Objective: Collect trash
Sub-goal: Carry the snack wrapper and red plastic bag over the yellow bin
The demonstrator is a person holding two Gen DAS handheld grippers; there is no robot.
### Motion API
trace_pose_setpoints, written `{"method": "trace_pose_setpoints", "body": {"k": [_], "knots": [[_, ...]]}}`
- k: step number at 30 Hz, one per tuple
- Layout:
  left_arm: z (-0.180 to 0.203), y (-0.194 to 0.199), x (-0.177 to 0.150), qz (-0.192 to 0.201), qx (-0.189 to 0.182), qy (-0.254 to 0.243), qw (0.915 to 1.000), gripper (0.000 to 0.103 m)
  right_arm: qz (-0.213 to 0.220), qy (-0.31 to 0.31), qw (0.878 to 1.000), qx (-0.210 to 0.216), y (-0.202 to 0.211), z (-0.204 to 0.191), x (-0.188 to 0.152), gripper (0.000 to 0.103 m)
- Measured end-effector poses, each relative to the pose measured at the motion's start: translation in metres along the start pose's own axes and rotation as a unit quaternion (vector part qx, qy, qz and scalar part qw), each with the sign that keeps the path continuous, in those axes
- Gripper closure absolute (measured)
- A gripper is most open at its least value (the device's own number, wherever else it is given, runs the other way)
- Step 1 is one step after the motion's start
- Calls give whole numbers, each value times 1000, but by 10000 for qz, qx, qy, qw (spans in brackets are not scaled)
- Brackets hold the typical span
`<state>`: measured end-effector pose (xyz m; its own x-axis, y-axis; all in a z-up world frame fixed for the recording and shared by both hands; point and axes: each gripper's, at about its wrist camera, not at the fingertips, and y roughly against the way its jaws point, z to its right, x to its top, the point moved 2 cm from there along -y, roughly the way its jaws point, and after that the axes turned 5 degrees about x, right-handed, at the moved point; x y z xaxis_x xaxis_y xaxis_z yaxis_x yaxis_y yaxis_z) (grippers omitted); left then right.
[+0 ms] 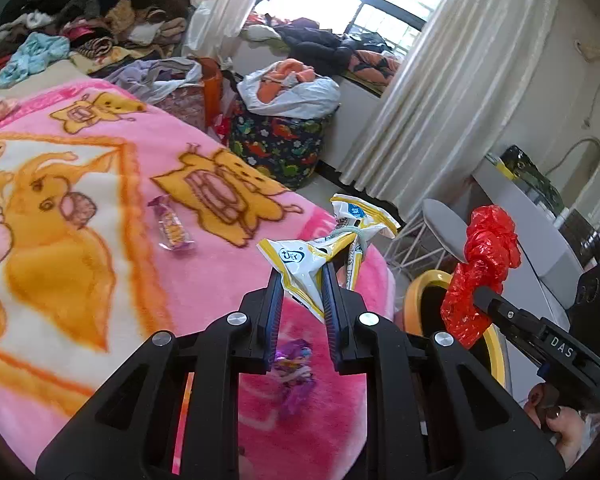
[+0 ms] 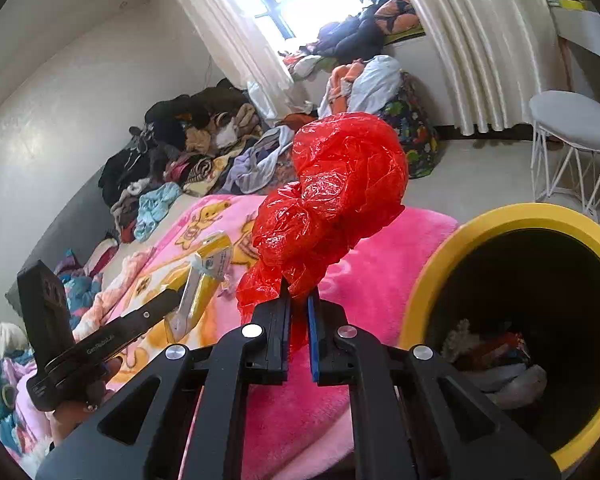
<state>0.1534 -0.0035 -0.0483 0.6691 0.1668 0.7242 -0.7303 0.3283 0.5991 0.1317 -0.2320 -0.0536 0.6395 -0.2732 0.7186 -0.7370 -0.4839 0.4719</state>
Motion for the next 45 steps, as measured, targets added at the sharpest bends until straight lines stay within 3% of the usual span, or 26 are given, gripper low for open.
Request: {"method": "trace_pose_setpoints", "body": {"k": [27, 45], "knots": [[115, -27, -30, -261, -654, -945, 9930, 89, 407, -357, 9950, -837, 73, 66, -5, 96], [146, -45, -52, -482, -608, -1426, 9867, 89, 514, -596, 9904, -1136, 93, 98, -9, 96]]}}
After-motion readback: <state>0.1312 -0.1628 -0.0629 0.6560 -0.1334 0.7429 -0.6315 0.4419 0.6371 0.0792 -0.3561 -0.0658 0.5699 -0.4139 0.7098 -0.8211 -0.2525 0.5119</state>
